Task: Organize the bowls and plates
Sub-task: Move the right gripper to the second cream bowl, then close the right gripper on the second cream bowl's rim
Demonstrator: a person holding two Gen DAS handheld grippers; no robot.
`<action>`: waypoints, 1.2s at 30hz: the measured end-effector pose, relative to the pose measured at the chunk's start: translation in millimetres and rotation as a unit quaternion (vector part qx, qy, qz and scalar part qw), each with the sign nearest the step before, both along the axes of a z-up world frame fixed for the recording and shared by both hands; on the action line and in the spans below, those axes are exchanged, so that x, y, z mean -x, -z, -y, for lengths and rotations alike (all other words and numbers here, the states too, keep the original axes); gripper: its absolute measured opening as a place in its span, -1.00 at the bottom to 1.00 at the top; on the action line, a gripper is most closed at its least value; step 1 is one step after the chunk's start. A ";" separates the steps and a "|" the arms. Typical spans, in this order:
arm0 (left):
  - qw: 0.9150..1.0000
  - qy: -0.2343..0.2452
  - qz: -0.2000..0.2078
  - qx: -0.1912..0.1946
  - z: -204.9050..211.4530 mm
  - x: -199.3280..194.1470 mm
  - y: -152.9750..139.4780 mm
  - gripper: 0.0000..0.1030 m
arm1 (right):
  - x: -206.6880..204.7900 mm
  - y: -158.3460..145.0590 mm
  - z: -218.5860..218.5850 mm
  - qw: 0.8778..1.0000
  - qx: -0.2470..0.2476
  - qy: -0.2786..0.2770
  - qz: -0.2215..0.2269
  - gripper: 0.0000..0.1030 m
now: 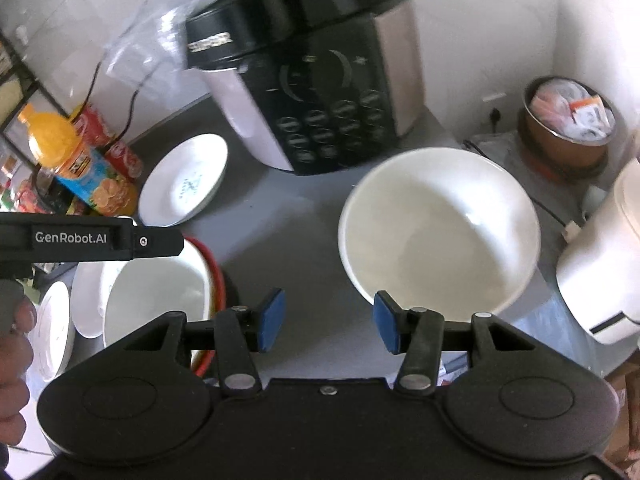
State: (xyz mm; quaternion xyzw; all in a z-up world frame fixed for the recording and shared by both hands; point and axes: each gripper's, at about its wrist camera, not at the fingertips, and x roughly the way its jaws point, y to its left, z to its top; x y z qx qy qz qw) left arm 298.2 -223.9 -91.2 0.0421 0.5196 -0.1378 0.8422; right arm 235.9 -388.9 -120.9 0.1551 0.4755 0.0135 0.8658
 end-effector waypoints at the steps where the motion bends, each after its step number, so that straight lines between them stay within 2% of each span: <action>1: 1.000 0.004 0.000 -0.001 5.2 0.1 1.1 0.12 | 1.3 0.8 4.7 1.000 -0.001 0.004 -0.001 -0.04; 6: 1.000 0.019 -0.002 -0.009 31.4 -0.8 7.0 0.12 | 5.8 7.1 29.1 1.000 -0.008 0.020 -0.011 -0.06; 16: 0.998 0.044 -0.021 -0.046 78.8 -5.5 23.1 0.11 | 7.2 24.3 67.0 0.996 -0.069 0.040 -0.030 -0.20; 20: 0.997 0.054 -0.026 -0.044 95.3 -6.6 25.3 0.11 | 10.6 24.0 83.0 0.994 -0.093 0.045 -0.040 -0.20; 25: 0.996 0.068 -0.028 -0.044 114.6 -8.8 34.8 0.11 | 14.1 30.8 103.9 0.994 -0.083 0.057 -0.047 -0.22; 27: 0.996 0.067 -0.036 -0.048 121.1 -11.1 42.0 0.10 | 13.7 34.6 111.5 0.993 -0.082 0.062 -0.049 -0.29; 36: 0.996 0.061 -0.050 -0.050 128.4 -22.2 66.8 -0.10 | -3.6 49.2 123.4 0.994 -0.079 0.049 -0.049 -0.39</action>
